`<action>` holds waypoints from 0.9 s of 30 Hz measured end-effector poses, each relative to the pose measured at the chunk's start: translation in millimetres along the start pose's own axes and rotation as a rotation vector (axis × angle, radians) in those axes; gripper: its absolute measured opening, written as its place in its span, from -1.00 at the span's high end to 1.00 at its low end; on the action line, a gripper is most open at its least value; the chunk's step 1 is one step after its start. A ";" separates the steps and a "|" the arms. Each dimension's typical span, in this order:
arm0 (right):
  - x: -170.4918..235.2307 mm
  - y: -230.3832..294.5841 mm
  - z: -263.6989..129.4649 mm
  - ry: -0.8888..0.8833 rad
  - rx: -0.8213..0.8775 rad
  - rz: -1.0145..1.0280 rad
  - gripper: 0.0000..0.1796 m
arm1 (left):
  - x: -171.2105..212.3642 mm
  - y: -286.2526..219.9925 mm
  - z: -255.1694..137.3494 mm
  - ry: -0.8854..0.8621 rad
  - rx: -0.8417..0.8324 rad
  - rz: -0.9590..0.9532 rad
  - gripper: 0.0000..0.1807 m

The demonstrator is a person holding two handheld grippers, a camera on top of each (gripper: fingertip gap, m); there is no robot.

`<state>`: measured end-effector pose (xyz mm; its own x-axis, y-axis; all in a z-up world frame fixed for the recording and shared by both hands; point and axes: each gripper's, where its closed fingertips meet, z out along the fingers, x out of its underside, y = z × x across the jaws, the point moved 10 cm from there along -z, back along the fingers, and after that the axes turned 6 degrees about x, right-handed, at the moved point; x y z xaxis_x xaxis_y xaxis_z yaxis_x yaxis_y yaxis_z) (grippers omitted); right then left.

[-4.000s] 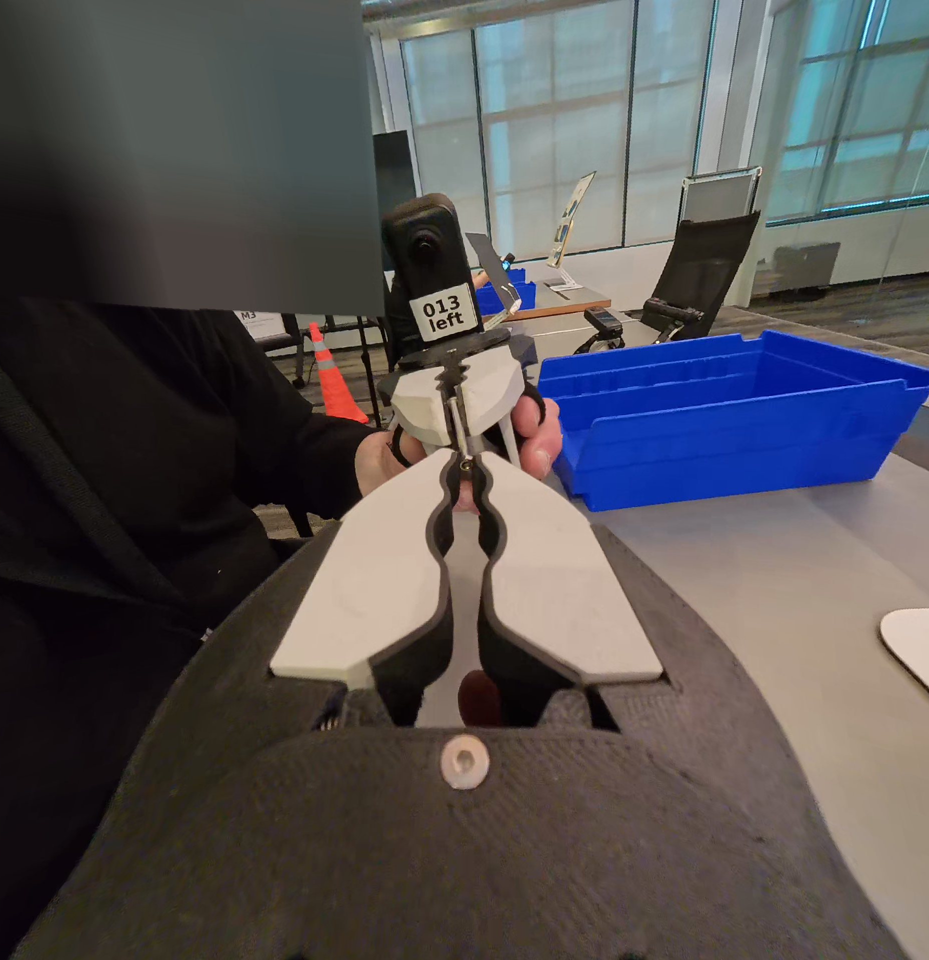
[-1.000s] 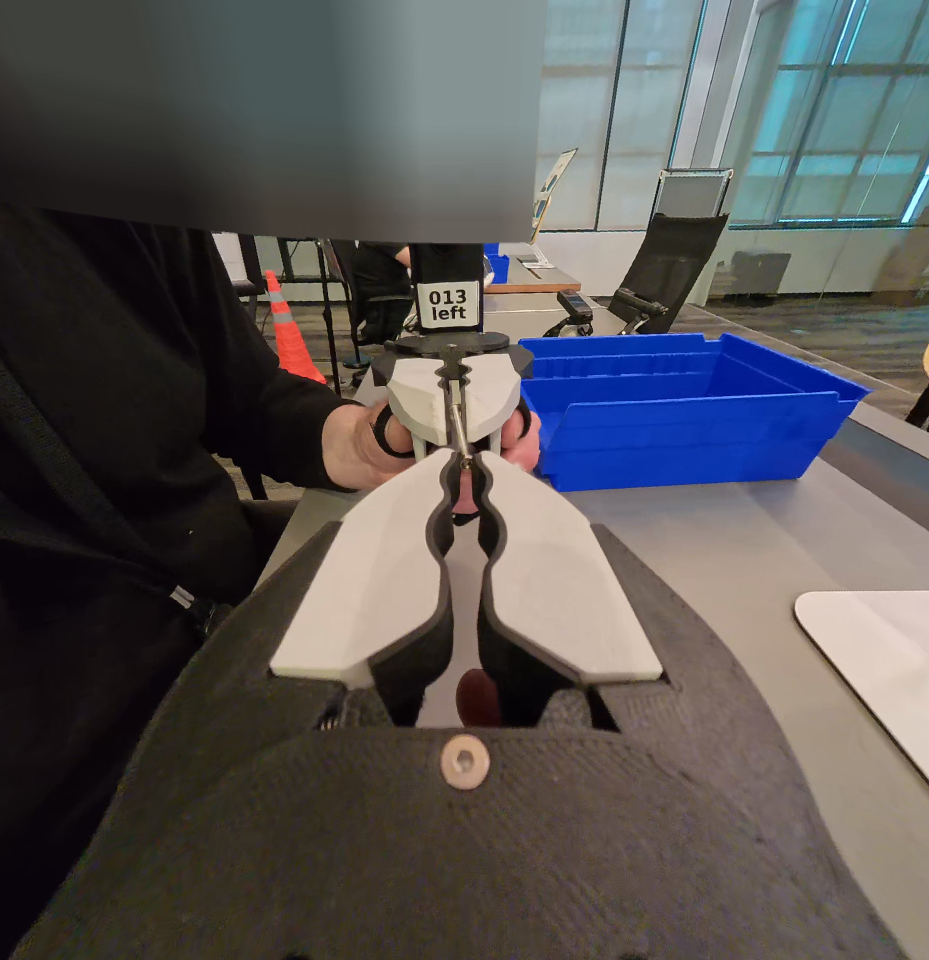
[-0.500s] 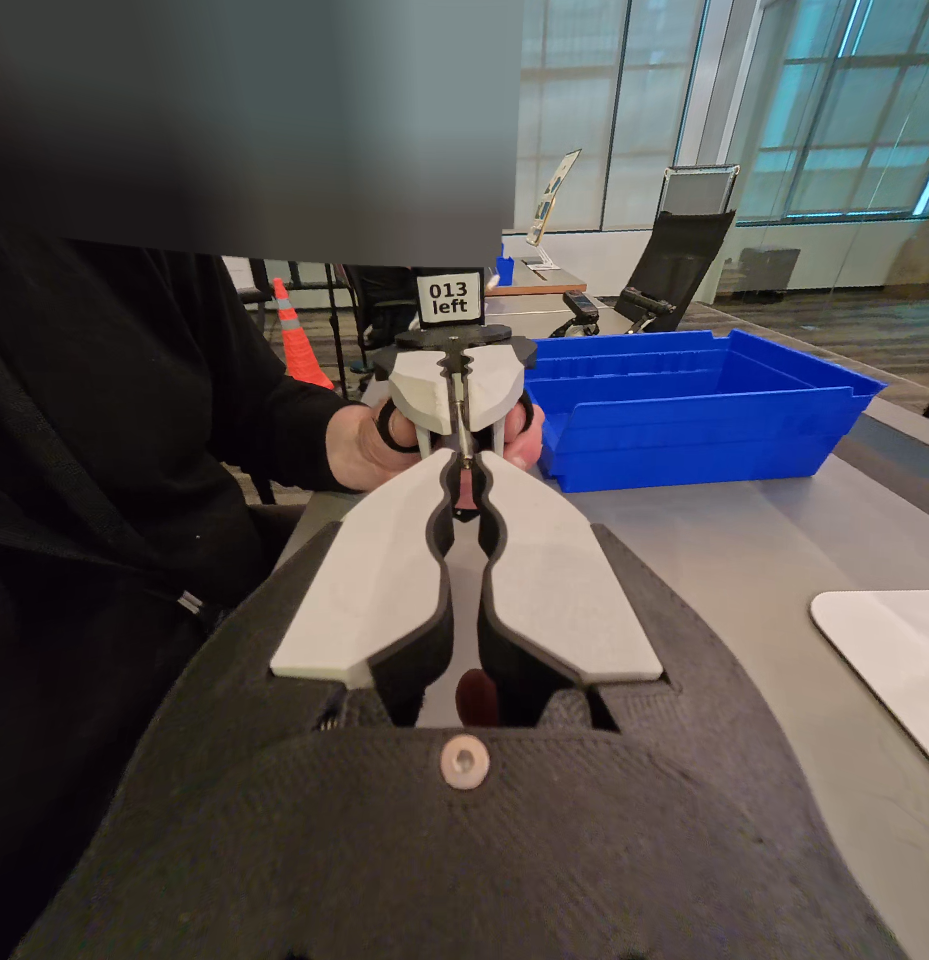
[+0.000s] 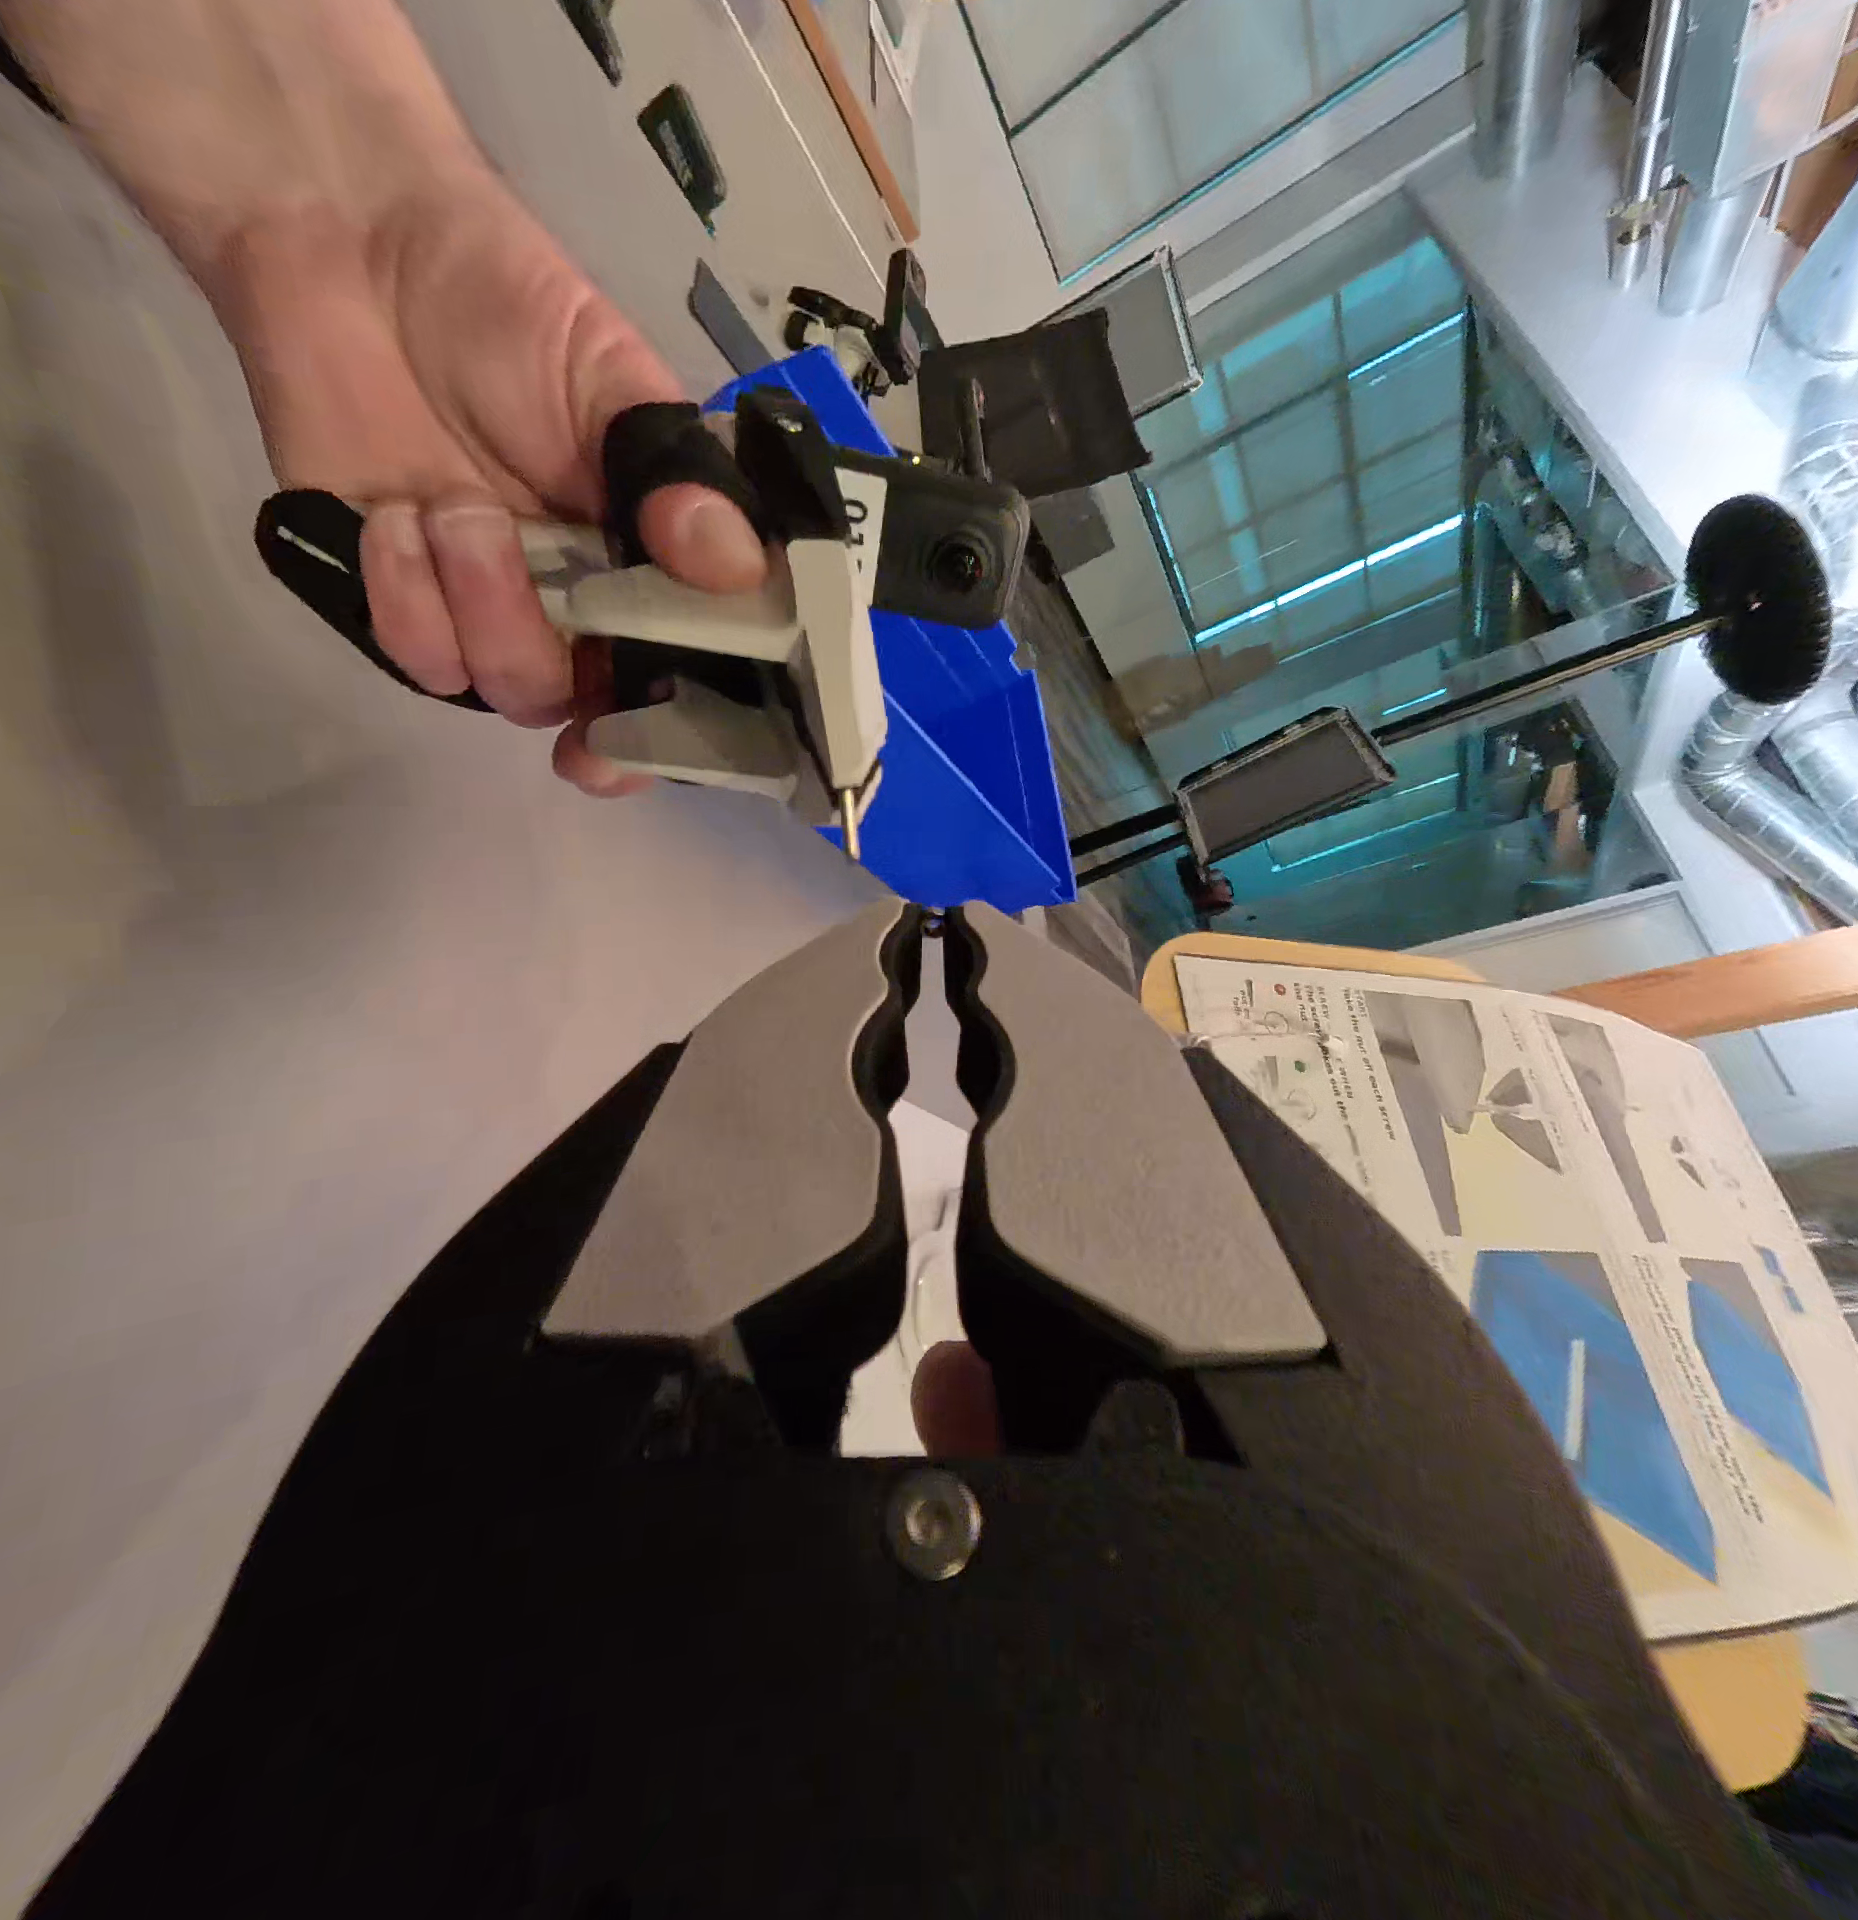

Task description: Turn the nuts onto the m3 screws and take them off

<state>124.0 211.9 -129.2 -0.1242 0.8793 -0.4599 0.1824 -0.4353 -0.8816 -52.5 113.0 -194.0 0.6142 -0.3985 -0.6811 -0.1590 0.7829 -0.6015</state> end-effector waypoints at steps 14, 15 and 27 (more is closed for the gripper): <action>109.1 -69.7 -112.7 0.386 0.273 0.565 0.95 | -14.9 -2.9 -25.0 0.204 -0.241 0.473 0.97; 125.0 -73.5 -121.8 0.428 0.268 0.631 0.95 | -14.5 -1.5 -25.8 0.213 -0.258 0.489 0.97; 255.2 -41.8 -132.4 0.886 0.039 0.948 0.94 | -12.1 7.3 -30.9 0.223 -0.294 0.499 0.97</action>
<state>213.8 480.1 -195.7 0.7227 0.0483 -0.6895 -0.1872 -0.9466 -0.2626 -85.0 108.8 -203.1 0.2396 -0.1329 -0.9617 -0.6114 0.7488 -0.2558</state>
